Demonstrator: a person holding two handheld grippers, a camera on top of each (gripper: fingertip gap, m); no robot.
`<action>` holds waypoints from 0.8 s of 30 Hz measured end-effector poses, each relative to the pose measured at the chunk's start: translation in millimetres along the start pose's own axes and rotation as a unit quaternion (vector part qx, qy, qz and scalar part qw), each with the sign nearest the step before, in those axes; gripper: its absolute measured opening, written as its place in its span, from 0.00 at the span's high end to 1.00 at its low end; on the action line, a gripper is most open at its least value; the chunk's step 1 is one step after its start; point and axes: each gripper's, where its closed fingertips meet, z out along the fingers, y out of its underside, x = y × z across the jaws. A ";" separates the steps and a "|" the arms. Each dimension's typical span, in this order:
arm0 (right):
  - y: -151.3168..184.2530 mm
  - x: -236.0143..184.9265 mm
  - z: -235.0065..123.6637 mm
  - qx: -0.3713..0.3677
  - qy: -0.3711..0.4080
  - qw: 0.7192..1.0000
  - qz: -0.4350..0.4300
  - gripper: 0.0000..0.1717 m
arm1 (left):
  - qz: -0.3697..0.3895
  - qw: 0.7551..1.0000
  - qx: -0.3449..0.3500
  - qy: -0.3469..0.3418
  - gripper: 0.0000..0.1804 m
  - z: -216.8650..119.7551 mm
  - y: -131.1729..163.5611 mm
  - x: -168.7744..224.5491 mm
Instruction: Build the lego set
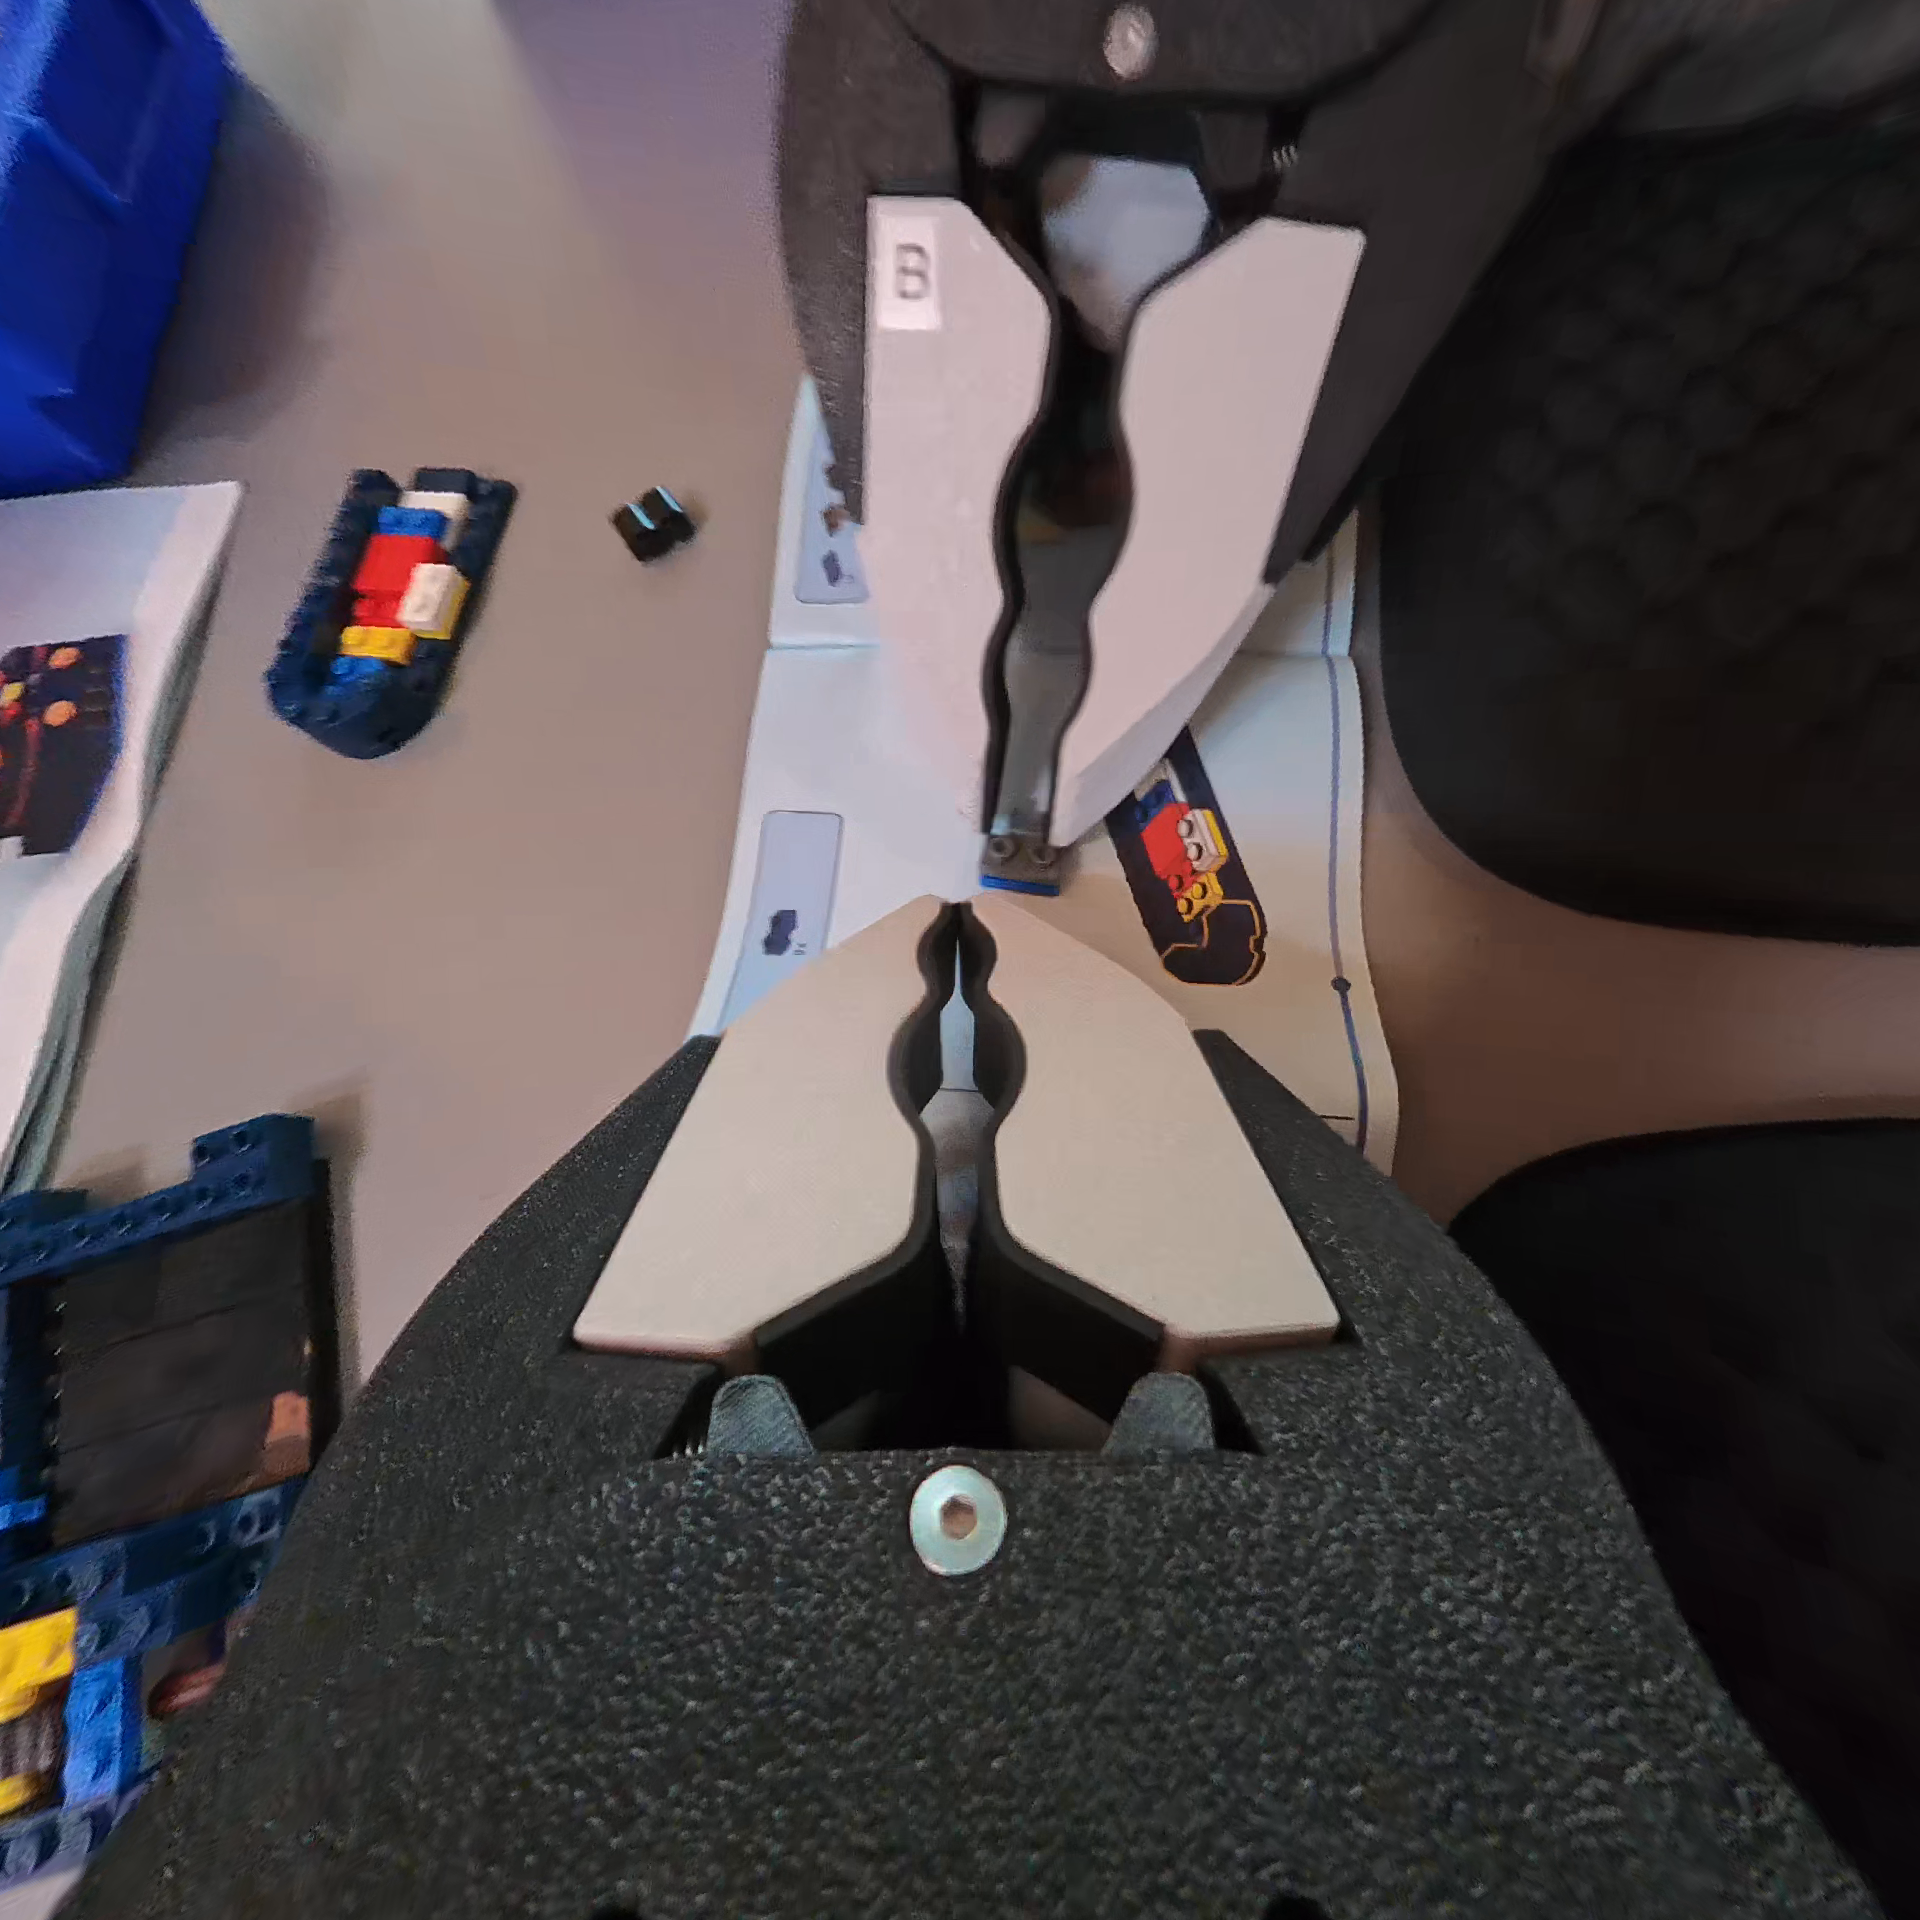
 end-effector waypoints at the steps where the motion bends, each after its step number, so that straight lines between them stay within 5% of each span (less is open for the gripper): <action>1: 0.1 0.1 -0.6 0.001 0.001 1.000 -0.002 0.93 | -0.007 1.000 0.009 -0.010 1.00 -3.4 -1.9 -4.1; 24: -6.7 -1.3 3.1 -0.020 -0.065 0.997 -0.032 1.00 | -0.070 0.966 0.131 -0.211 0.97 -43.6 -18.4 -68.0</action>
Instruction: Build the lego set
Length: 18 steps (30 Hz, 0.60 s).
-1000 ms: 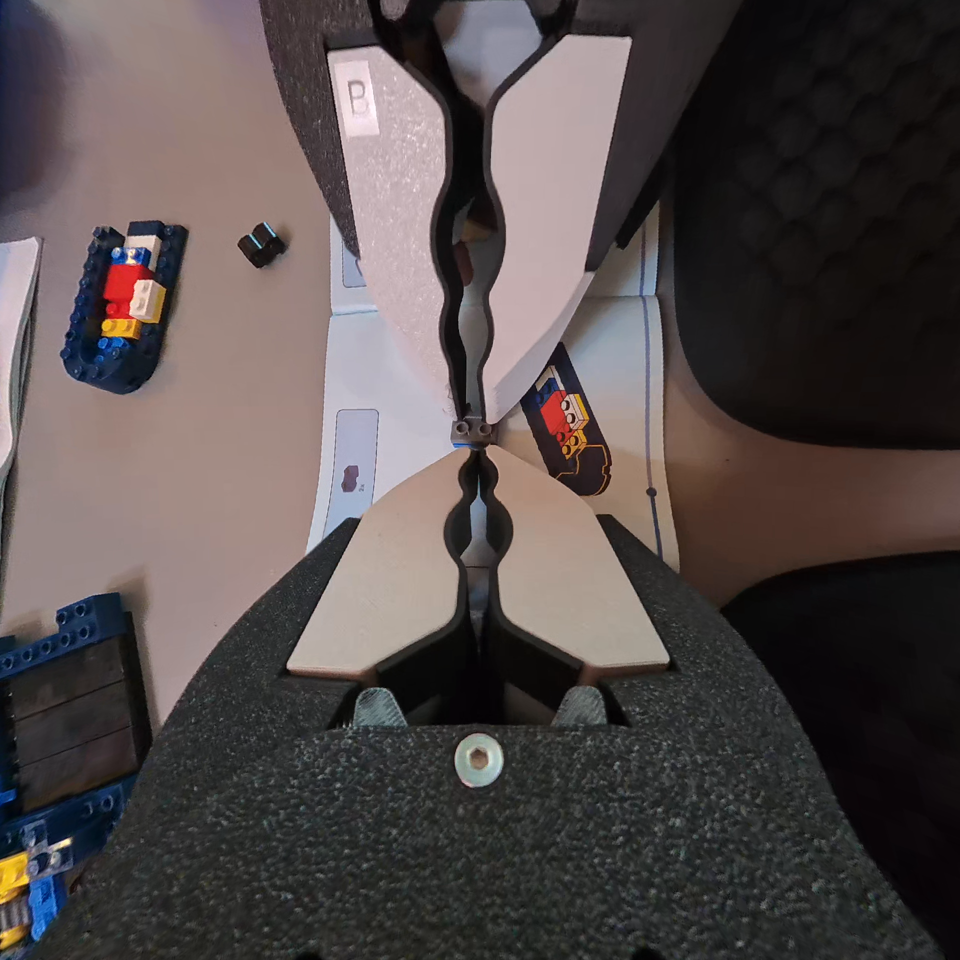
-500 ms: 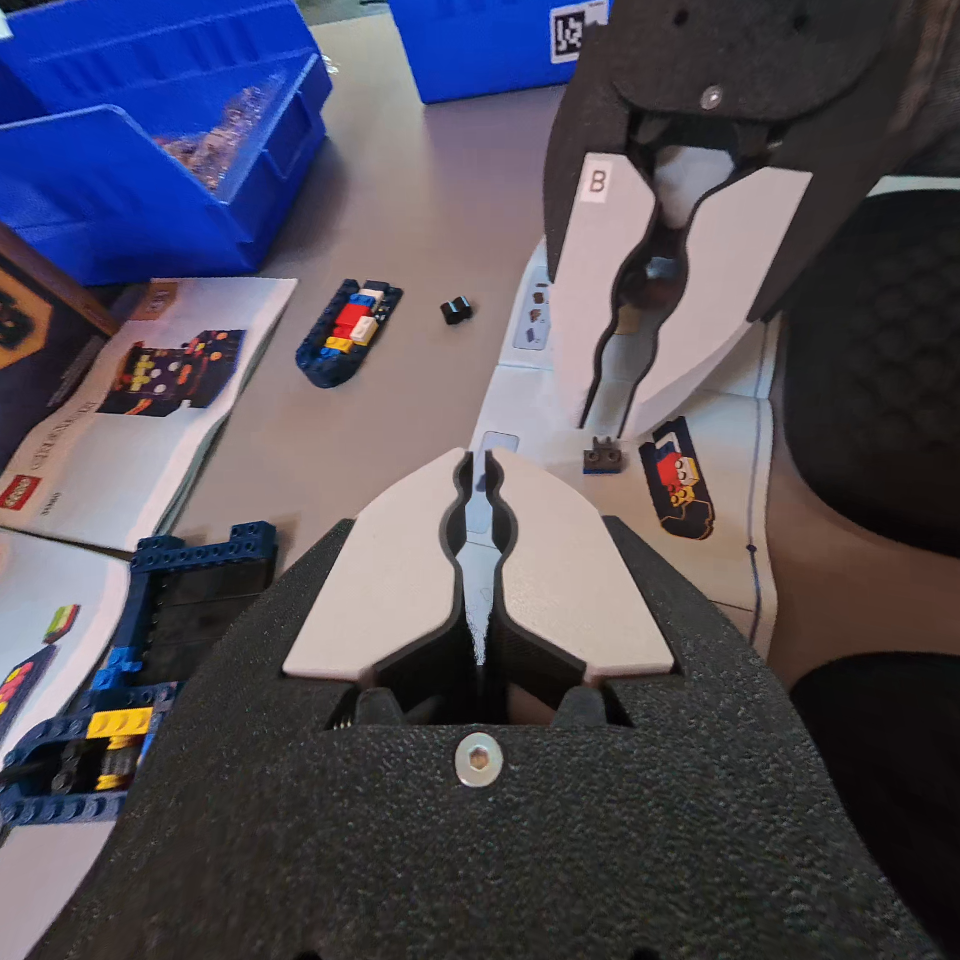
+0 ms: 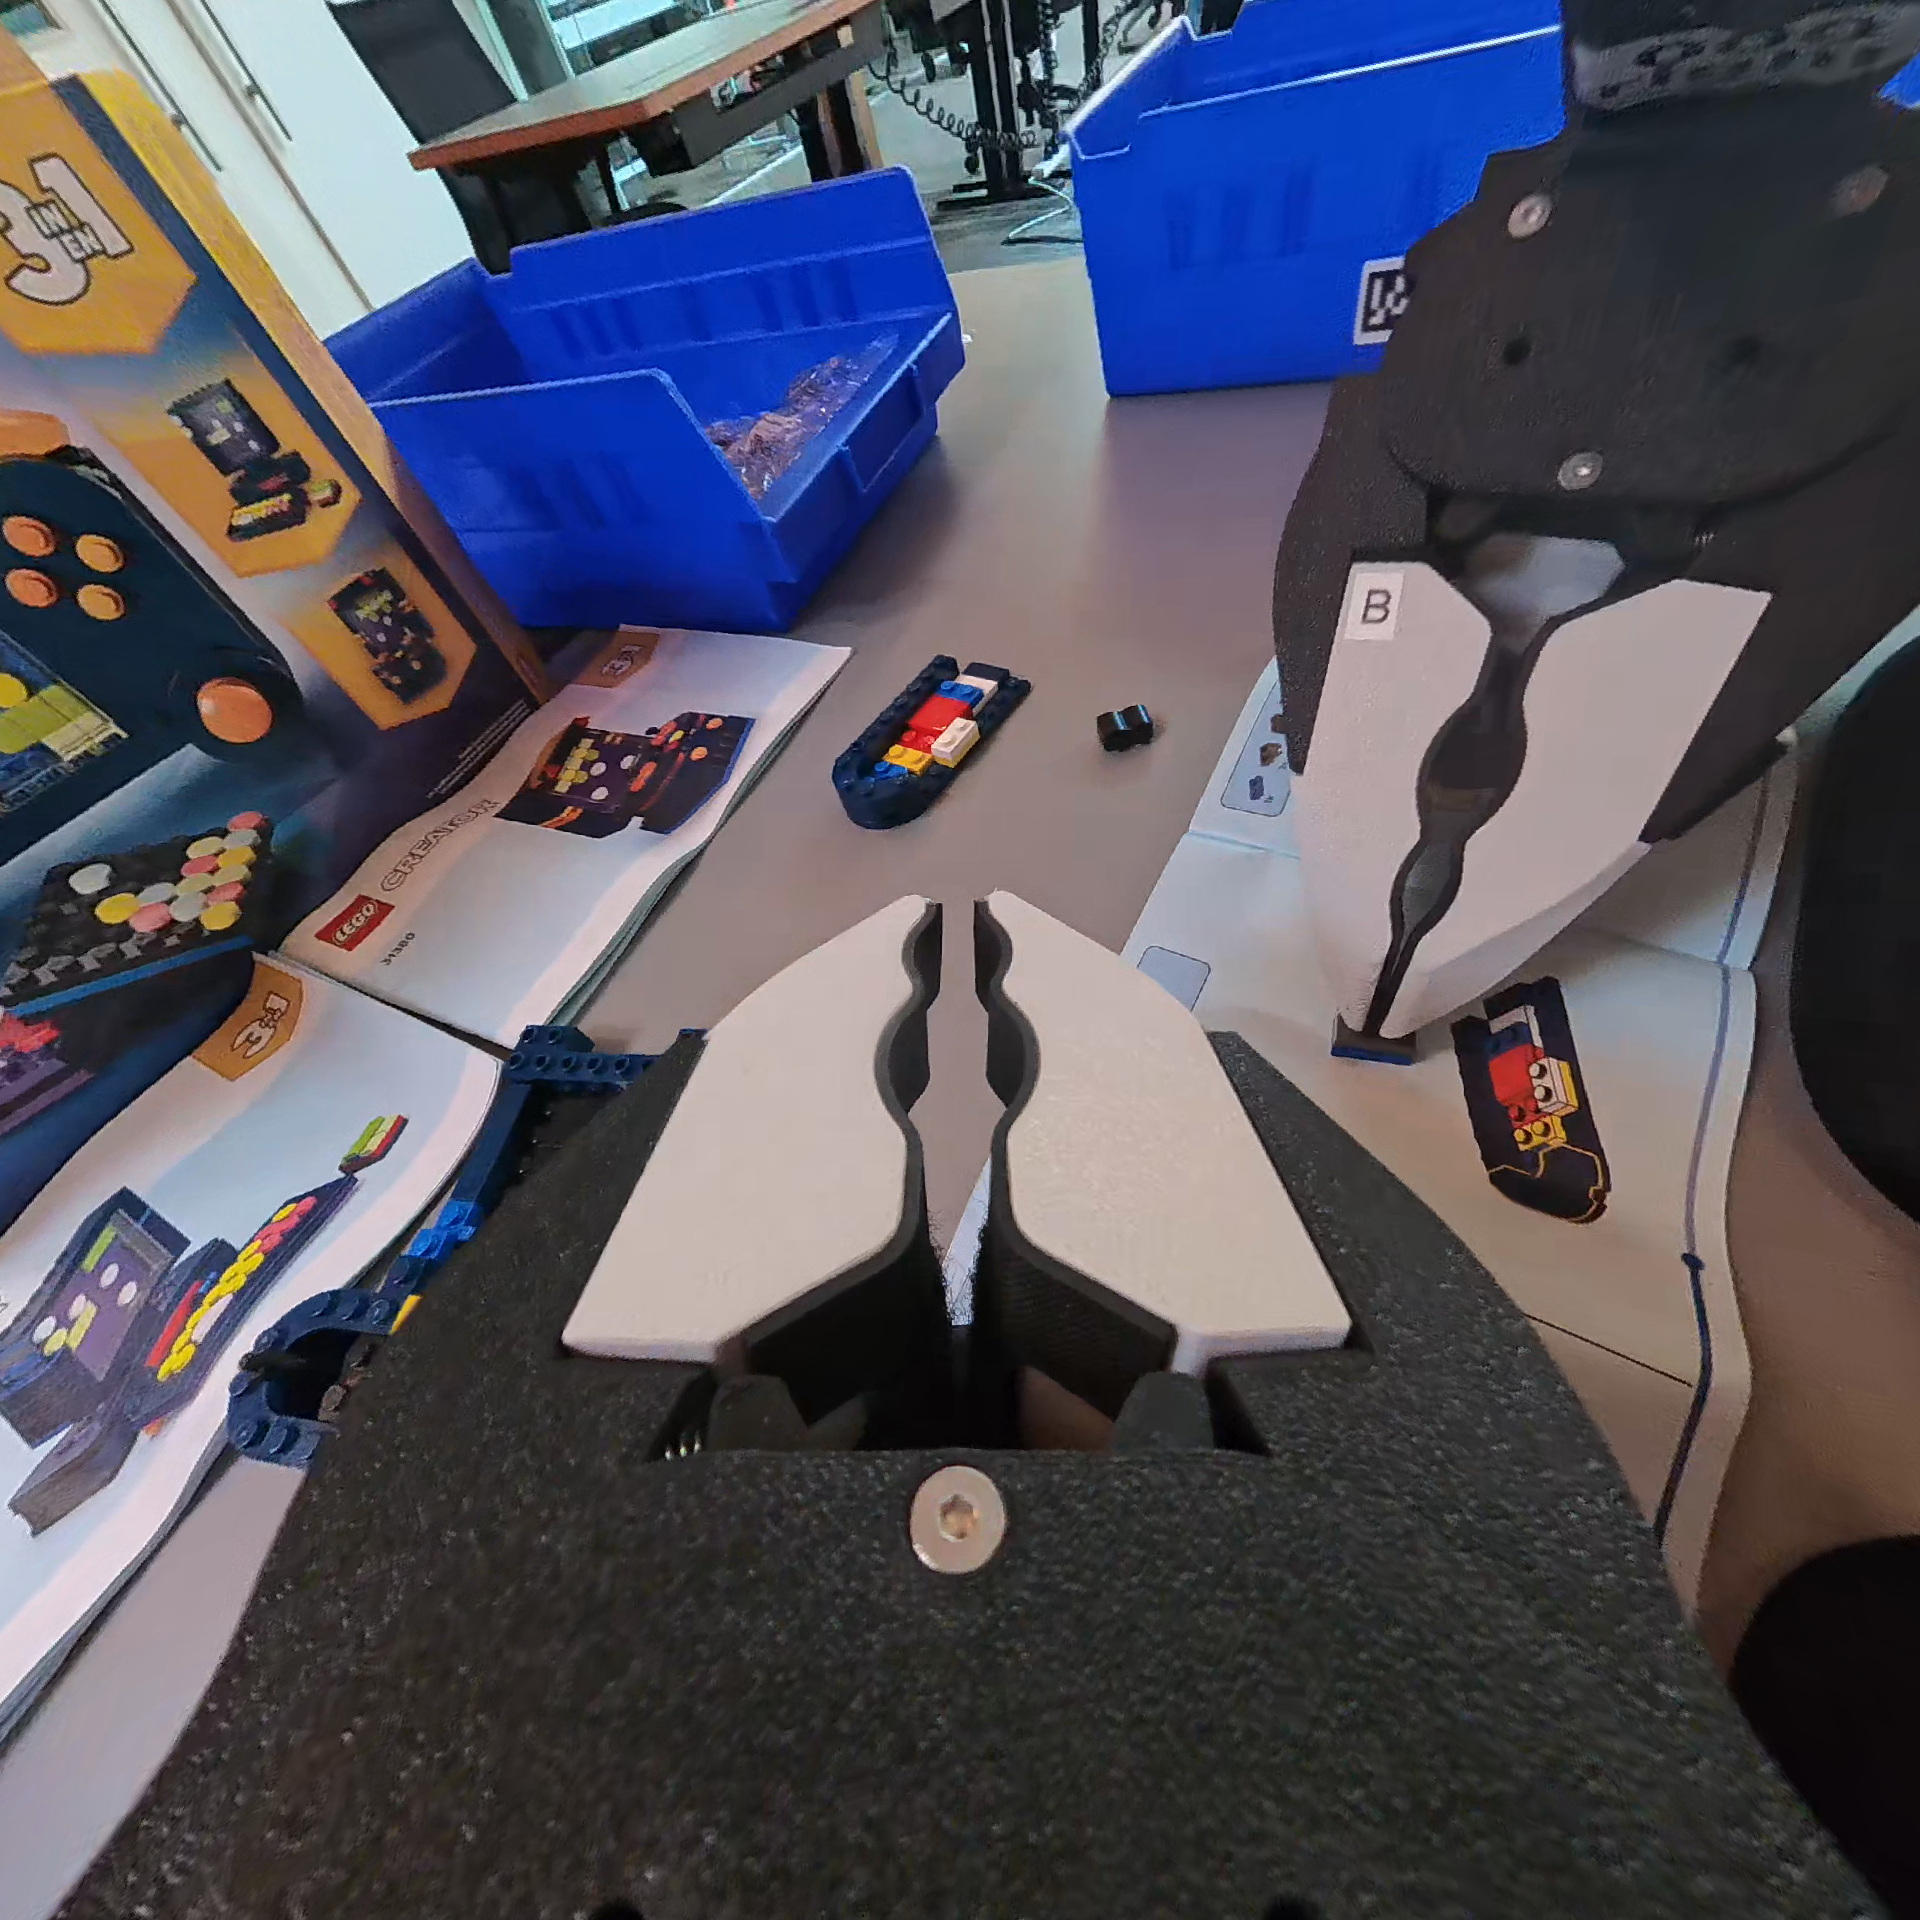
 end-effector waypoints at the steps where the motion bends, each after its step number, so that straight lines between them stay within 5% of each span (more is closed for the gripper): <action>1: 0.4 -0.2 -0.2 0.000 -0.003 1.000 0.008 1.00 | -0.001 1.000 -0.001 0.000 0.97 0.1 0.6 -0.2; 12: 4.1 0.3 1.1 -0.086 -0.010 0.995 0.043 0.99 | -0.006 1.000 0.000 -0.010 0.97 0.1 1.8 -4.6; 18: 4.5 0.3 1.3 -0.146 0.059 0.987 -0.042 0.99 | -0.004 1.000 0.010 -0.017 0.97 -1.2 -2.4 -6.2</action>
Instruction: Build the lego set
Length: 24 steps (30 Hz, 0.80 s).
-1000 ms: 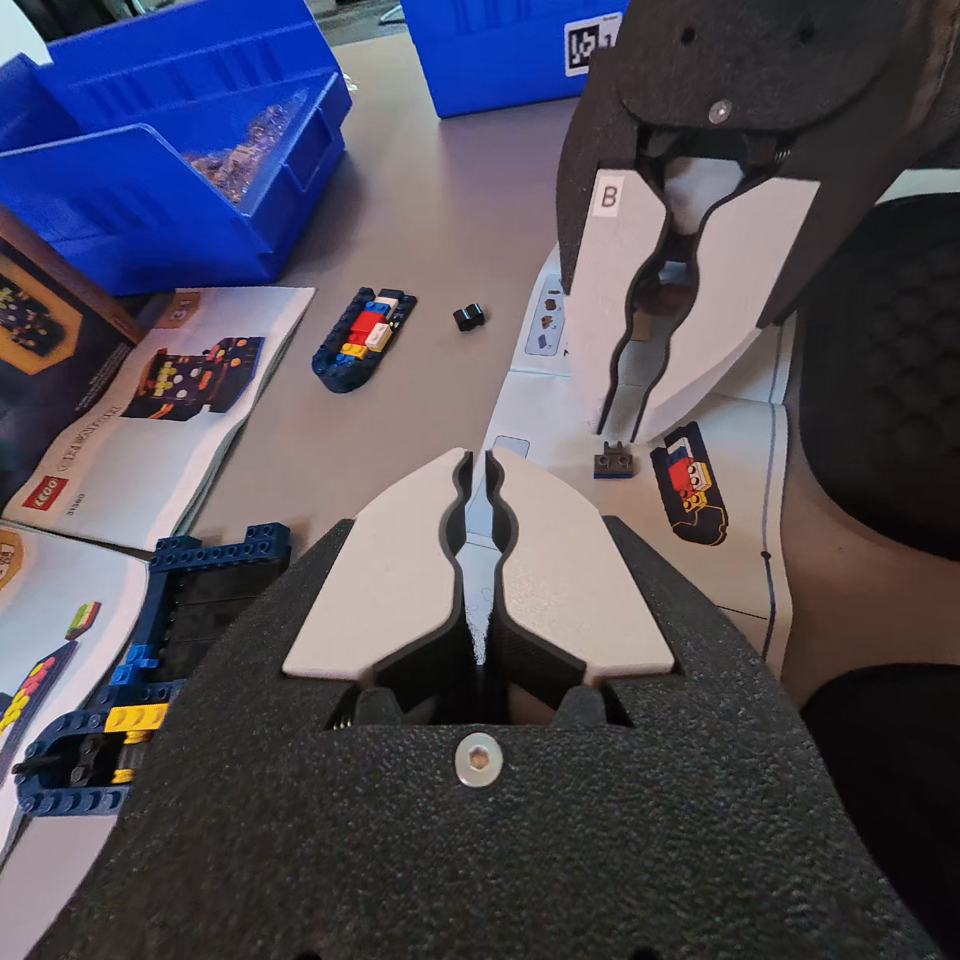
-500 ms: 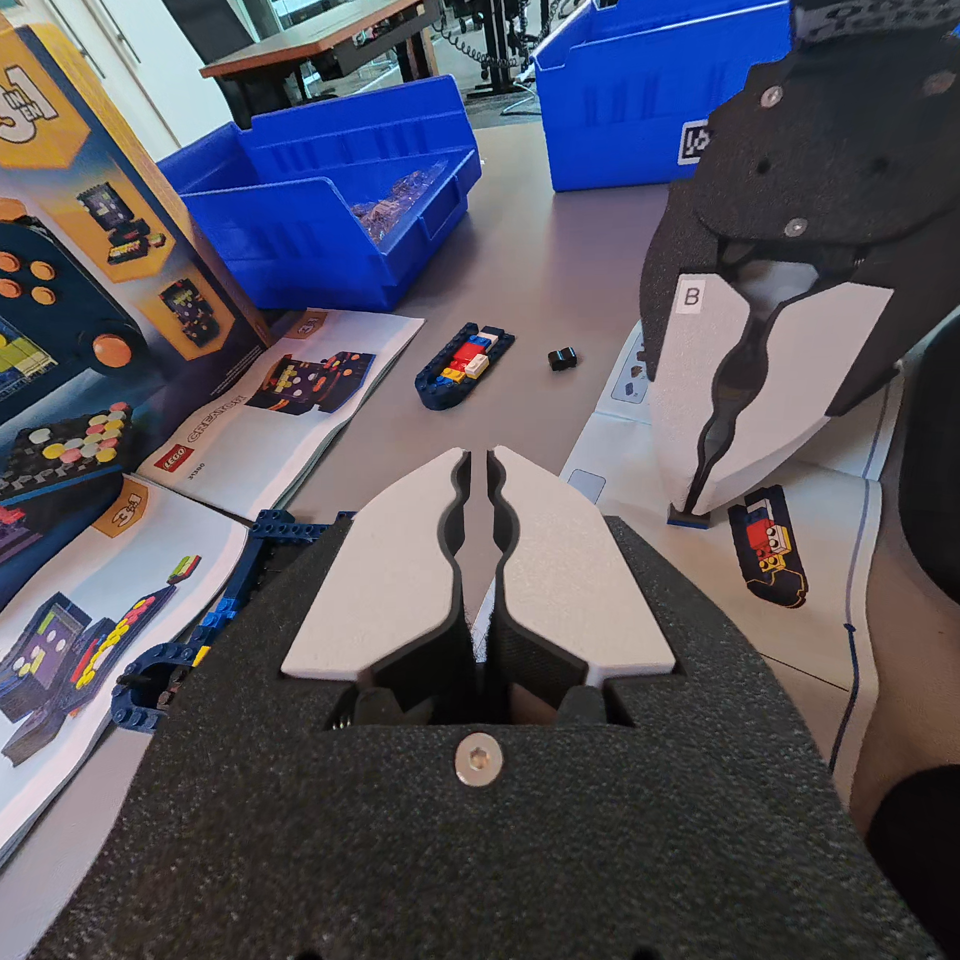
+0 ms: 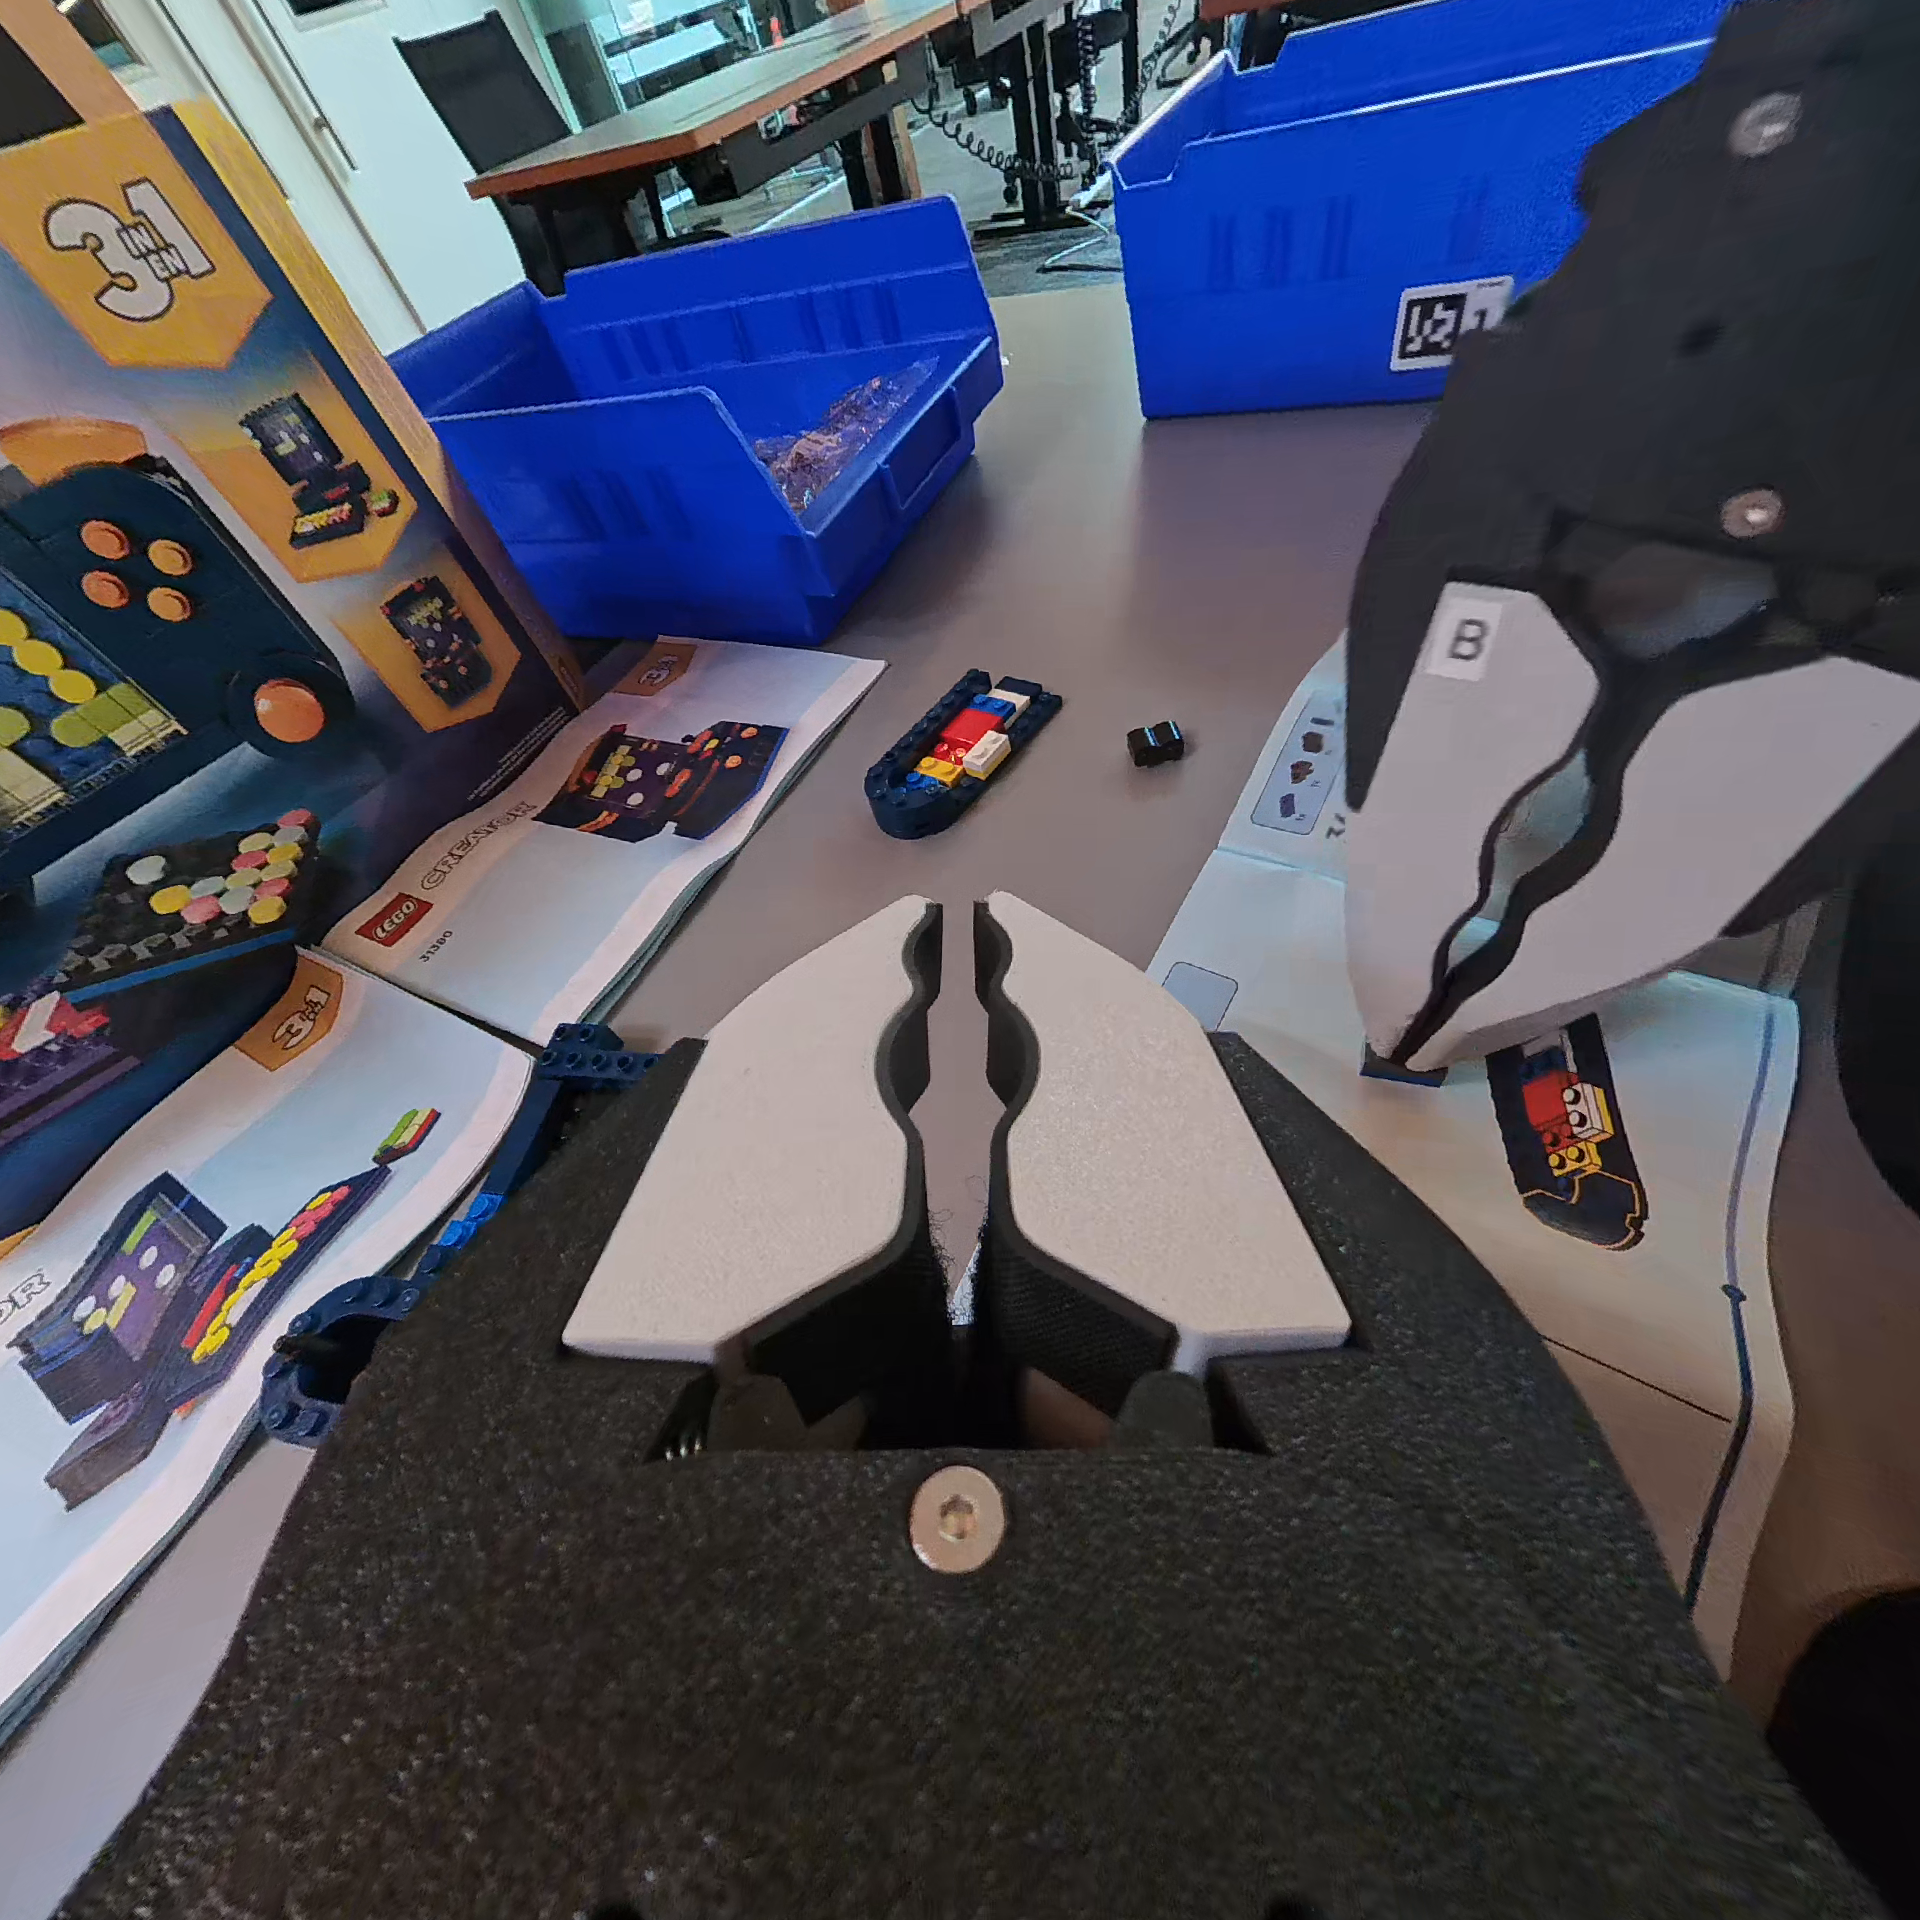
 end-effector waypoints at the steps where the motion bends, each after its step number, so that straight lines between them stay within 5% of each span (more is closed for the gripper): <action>1: 0.4 1.3 0.3 -0.011 0.029 0.999 -0.027 0.99 | 0.003 1.000 0.001 -0.002 0.97 0.0 -0.4 -0.2; 4: 0.6 1.2 0.1 -0.029 0.097 0.991 -0.090 0.99 | 0.011 1.000 0.001 -0.006 0.97 -0.1 -0.1 -1.0; 13: -4.5 2.6 -2.6 0.107 0.036 0.992 0.048 1.00 | 0.020 1.000 0.013 -0.019 0.97 -3.7 -6.0 -3.7; 24: -2.4 9.1 -14.0 0.163 0.046 0.982 0.078 0.83 | 0.024 0.999 0.016 -0.022 0.97 -1.2 -4.1 -3.7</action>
